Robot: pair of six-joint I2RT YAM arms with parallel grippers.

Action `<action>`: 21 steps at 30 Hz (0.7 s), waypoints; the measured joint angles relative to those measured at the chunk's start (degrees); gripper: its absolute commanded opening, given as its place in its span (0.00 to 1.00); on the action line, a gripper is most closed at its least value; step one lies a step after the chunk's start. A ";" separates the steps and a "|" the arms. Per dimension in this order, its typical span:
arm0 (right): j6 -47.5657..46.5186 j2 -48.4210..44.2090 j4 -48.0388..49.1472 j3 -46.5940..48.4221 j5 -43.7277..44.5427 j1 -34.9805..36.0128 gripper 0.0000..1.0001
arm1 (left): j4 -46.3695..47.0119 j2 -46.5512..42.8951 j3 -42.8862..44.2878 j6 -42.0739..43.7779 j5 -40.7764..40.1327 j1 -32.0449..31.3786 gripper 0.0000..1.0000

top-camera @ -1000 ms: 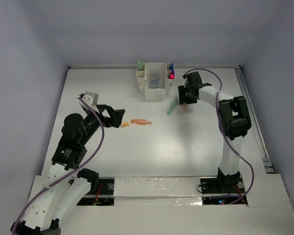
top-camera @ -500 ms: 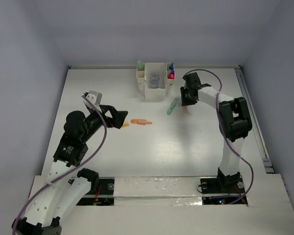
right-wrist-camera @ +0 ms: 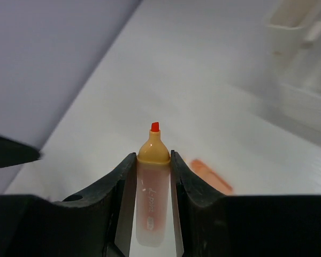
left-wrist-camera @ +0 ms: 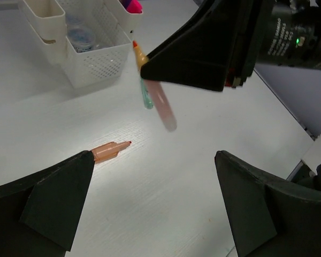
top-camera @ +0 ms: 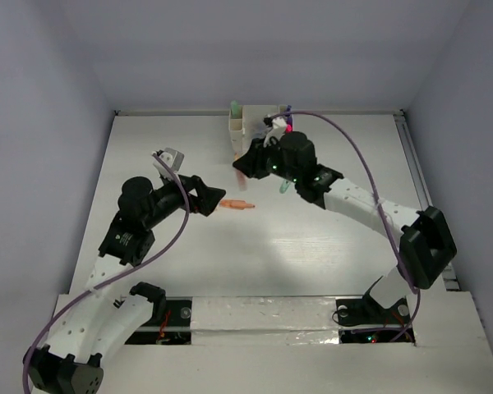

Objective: Sort the stationery into containers
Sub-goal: Pick up the pen from the center of the board.

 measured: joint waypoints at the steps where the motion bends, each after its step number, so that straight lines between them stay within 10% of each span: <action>1: 1.29 0.68 2.23 0.00 -0.59 2.12 0.11 | 0.04 0.55 -0.04 -0.09 0.13 0.00 0.94; 21: 7.63 4.72 14.71 0.07 -0.15 10.73 0.11 | 0.00 6.64 -0.09 -0.07 -2.91 0.00 0.51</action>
